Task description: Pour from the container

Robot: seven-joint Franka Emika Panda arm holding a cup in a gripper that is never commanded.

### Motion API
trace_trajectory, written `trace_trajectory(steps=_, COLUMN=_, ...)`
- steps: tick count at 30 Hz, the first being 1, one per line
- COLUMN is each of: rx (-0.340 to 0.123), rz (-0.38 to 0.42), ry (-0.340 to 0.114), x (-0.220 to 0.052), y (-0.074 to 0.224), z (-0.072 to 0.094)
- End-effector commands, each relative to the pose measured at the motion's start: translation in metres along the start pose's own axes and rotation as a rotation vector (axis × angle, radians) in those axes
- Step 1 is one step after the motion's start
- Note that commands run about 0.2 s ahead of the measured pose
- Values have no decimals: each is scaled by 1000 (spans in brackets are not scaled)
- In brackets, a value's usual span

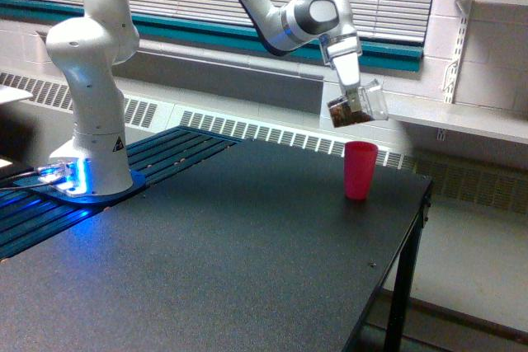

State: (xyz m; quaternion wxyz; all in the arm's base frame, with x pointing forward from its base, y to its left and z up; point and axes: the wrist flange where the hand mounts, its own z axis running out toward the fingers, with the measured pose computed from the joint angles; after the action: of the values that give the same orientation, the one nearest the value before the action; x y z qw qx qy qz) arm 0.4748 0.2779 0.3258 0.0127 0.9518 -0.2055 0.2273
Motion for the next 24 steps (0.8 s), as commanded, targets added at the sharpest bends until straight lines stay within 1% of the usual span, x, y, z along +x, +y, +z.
trace_trajectory(steps=1, rx=32, rz=44, ry=11, x=-11, y=-6, z=-12)
trace_trajectory(steps=5, rx=25, rz=55, ry=8, x=-9, y=-1, z=-11)
trace_trajectory(steps=13, rx=-10, rz=69, ry=5, x=0, y=19, z=-9)
trace_trajectory(steps=20, rx=-32, rz=72, ry=-12, x=6, y=38, z=-6)
trace_trajectory(steps=24, rx=-33, rz=75, ry=-22, x=12, y=45, z=-8)
